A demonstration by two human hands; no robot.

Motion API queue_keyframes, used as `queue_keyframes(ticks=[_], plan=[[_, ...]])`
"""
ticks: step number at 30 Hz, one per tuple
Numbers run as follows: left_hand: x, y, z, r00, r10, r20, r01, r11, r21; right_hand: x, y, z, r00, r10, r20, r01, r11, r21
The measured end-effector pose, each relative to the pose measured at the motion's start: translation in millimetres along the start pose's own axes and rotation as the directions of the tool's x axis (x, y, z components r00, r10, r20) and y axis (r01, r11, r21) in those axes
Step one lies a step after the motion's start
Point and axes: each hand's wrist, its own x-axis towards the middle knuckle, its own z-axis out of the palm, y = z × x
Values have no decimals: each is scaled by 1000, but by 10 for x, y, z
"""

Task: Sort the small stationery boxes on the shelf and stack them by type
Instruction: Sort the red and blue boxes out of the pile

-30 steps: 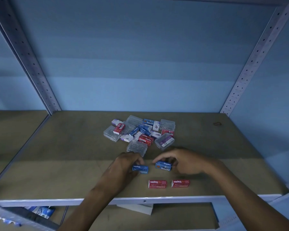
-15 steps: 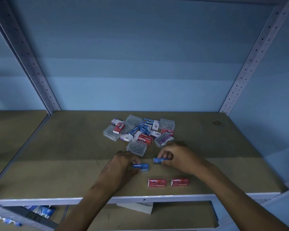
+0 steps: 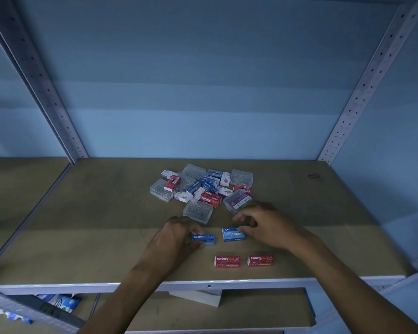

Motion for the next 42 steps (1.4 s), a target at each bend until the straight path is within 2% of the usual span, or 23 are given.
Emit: queue_keyframes(ticks=[4, 9, 17, 29, 35, 39, 42], plan=[[-5, 10, -21, 1000, -8, 23, 8, 1000, -5, -5, -62, 65, 999, 0, 44, 3, 996, -88], [-6, 35, -35, 1000, -12, 17, 12, 1000, -14, -36, -77, 90, 999, 31, 10, -31, 999, 14], [-7, 33, -31, 1000, 4, 4, -4, 1000, -1, -76, -53, 150, 1000, -3, 19, 1, 993, 117], [-7, 132, -46, 999, 31, 30, -31, 999, 9, -154, -28, 56, 999, 33, -22, -31, 996, 86], [181, 477, 9, 993, 98, 60, -92, 990, -106, -439, 218, -159, 995, 87, -37, -82, 988, 131], [352, 850, 157, 993, 112, 24, -107, 984, -144, -709, 480, -289, 987, 140, -83, -128, 983, 133], [425, 1129, 292, 992, 115, 46, -107, 982, -158, -907, 686, -376, 976, 190, -111, -177, 977, 117]])
